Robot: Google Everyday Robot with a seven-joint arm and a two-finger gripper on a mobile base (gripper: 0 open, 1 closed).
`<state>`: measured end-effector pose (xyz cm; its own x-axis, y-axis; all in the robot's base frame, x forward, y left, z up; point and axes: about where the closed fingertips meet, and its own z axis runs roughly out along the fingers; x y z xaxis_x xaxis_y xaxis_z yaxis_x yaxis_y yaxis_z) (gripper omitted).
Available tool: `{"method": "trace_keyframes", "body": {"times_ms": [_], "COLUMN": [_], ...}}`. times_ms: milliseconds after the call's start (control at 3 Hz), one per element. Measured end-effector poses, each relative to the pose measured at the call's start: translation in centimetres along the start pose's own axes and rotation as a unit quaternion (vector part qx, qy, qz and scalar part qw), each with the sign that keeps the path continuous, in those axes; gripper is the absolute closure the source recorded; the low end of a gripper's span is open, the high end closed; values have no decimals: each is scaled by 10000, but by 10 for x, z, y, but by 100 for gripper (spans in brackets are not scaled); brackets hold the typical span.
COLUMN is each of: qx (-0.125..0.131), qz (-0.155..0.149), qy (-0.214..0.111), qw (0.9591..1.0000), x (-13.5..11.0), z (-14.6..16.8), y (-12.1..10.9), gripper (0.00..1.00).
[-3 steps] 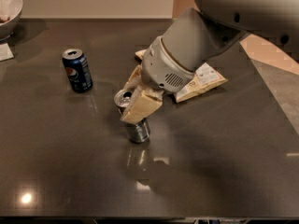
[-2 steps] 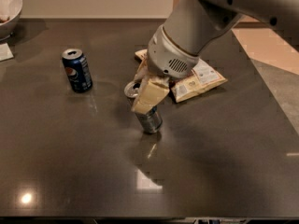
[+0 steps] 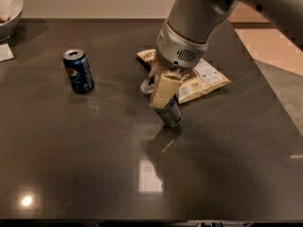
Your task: Knock redbull can over
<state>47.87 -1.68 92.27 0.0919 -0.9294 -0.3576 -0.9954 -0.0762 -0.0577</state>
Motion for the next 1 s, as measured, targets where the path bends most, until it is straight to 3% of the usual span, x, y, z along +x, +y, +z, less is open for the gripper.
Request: {"method": "trace_keyframes", "body": {"times_ms": [333, 1000], "qx": [-79, -134], "qz": [-43, -366], "qy": [333, 1010], "qw": [9994, 9941], "x": [11, 18], "z": [2, 12], "y": [-3, 3], "gripper": [100, 100]}}
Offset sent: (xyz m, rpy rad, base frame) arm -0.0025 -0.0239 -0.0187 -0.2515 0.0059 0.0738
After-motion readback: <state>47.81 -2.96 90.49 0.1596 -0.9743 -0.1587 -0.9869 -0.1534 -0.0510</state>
